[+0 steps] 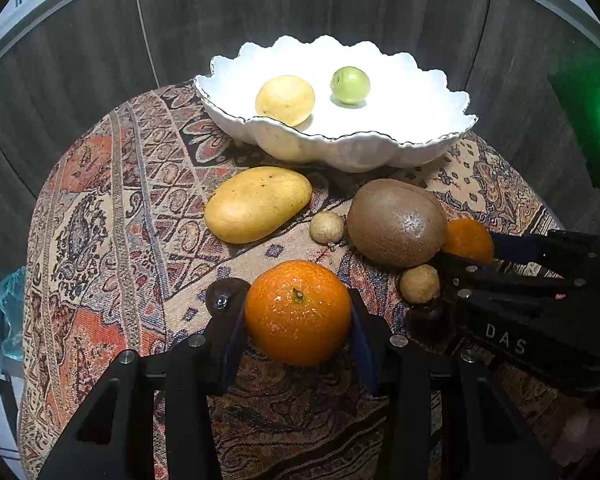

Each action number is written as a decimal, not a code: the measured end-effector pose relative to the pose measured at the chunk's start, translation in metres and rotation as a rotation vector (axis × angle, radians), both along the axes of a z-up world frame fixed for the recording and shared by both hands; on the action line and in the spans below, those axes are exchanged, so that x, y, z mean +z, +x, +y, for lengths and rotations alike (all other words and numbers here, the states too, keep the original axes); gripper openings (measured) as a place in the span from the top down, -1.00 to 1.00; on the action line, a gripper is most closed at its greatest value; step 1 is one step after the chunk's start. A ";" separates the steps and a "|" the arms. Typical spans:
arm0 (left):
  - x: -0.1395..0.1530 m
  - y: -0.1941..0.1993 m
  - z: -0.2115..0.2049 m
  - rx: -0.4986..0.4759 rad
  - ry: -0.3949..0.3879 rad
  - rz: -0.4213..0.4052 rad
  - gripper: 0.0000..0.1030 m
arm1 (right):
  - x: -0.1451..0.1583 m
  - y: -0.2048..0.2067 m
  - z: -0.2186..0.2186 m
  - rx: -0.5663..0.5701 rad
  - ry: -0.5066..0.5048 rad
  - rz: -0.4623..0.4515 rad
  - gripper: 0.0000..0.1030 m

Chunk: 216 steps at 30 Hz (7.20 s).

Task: Organize fruits
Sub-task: 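Close the right tool on the other mandarin while the left tool lifts its mandarin, then carry both mandarins over the white bowl with both tools, then lower both mandarins into the bowl and open both tools, then withdraw both open tools back from the bowl, then move the left tool to a dark cherry and close on it, then close the right tool on the small brown fruit while the left tool holds the cherry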

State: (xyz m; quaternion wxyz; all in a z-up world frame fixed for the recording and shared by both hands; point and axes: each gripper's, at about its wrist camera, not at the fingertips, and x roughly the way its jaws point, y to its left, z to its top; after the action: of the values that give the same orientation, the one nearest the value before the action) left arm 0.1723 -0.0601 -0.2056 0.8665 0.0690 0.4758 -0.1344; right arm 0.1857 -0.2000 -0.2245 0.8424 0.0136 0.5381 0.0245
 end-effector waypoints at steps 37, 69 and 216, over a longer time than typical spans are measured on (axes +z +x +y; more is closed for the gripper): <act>0.105 0.085 -0.035 -0.034 -0.071 -0.192 0.11 | 0.120 0.044 -0.038 -0.078 -0.019 -0.253 0.11; 0.046 0.139 -0.059 -0.048 -0.022 -0.021 0.07 | 0.066 0.104 -0.052 -0.061 -0.019 -0.143 0.09; -0.022 0.018 0.030 0.005 0.010 0.005 0.43 | -0.004 -0.007 0.037 0.000 -0.005 0.010 0.45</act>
State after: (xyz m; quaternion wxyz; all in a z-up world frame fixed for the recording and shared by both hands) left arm 0.1899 -0.0296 -0.2273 0.8653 0.0719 0.4787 -0.1300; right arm 0.1783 -0.1627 -0.2287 0.8398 0.0117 0.5423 0.0231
